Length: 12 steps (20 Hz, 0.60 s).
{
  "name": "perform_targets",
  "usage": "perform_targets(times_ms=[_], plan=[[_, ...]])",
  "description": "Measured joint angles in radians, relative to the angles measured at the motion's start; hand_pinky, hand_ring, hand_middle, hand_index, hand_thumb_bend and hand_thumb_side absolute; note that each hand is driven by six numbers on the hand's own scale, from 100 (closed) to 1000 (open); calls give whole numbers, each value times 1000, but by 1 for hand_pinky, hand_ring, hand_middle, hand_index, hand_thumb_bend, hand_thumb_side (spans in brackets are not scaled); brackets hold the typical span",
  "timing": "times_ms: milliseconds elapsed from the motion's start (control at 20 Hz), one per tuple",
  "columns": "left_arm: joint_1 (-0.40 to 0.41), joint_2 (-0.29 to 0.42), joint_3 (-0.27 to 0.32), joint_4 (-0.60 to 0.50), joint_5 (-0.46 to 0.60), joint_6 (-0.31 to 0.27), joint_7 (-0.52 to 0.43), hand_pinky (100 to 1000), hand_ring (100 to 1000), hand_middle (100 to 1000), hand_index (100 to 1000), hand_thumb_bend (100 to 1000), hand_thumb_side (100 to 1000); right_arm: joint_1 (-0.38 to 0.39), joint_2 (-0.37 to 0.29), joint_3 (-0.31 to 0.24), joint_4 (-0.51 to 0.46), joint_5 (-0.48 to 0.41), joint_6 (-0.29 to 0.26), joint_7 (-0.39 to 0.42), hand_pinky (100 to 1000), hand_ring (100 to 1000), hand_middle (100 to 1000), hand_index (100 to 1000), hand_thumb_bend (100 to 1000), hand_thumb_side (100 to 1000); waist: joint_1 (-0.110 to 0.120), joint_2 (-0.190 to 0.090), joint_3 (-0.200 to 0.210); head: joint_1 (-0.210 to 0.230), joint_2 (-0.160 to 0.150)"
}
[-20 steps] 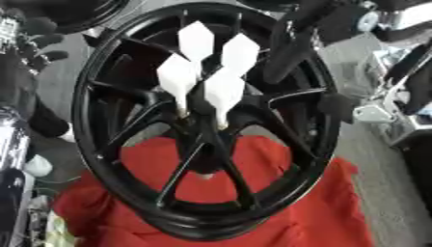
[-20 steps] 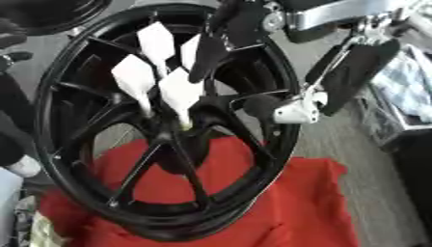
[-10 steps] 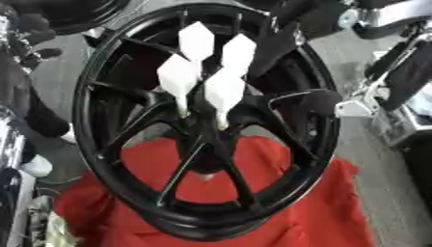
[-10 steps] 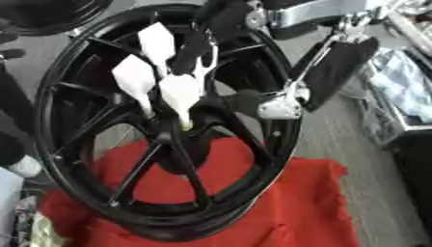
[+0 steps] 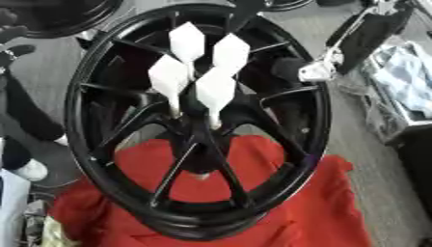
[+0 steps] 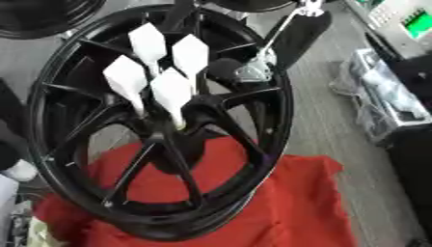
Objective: Pull the pin out of the wheel hub.
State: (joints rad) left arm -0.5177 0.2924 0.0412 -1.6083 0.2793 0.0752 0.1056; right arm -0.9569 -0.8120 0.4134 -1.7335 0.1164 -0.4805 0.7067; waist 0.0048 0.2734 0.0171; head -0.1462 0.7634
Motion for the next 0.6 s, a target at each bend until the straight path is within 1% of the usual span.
perform_targets(times_ms=[350,600], plan=[[2,15,11,0,6,-9,15,696,757,684,705,100,761,-11,52,-7,143,78,-17,-17,853,770,782,897,199,367,10,-9,13,-15,1],[3,16,11,0,12,-11,17,696,758,685,705,100,763,-13,78,-9,206,105,-26,-26,869,795,795,904,185,354,11,-9,18,-15,1]])
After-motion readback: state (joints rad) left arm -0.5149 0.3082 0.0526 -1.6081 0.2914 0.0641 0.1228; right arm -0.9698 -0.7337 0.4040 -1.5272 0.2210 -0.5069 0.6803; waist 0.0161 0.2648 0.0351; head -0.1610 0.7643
